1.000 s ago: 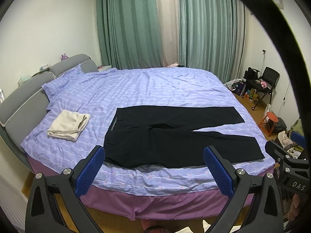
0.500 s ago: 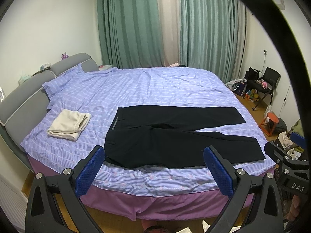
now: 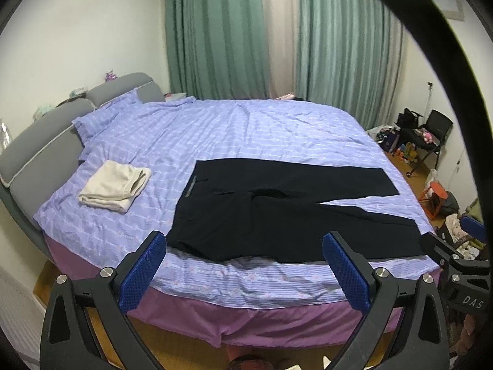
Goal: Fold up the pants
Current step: 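Lower both grippers onto the trouser waistband and close them on it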
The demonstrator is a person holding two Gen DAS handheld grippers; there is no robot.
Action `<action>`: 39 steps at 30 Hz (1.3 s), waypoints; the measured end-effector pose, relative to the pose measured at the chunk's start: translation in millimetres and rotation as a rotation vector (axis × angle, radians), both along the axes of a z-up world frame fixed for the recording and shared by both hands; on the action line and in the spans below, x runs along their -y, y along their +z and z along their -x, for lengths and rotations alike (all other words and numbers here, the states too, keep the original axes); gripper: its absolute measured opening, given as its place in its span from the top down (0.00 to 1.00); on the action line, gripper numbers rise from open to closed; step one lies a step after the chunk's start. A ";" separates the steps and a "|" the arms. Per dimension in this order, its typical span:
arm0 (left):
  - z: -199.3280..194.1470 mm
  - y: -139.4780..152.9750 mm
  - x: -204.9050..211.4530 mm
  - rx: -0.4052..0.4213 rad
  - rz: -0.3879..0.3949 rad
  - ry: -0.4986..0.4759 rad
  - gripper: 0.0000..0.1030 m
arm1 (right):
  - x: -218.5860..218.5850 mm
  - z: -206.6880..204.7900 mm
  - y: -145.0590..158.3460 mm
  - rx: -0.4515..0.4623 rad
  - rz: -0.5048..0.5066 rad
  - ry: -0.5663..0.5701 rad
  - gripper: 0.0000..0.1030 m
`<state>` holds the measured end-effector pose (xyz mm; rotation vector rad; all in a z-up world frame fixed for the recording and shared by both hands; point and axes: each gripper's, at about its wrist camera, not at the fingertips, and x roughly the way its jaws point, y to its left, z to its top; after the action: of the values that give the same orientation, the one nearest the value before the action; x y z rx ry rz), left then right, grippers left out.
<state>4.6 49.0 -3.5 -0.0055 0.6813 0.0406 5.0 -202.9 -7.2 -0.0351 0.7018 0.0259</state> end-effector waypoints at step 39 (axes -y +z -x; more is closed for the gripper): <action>-224.7 -272.4 -158.7 -0.521 0.195 0.163 0.04 | -84.1 -209.5 -272.2 -0.510 -0.187 -0.344 0.08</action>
<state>229.3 207.7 -275.9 -0.2451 1.2032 0.1354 214.5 -118.8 -279.4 0.2807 1.2040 -0.2367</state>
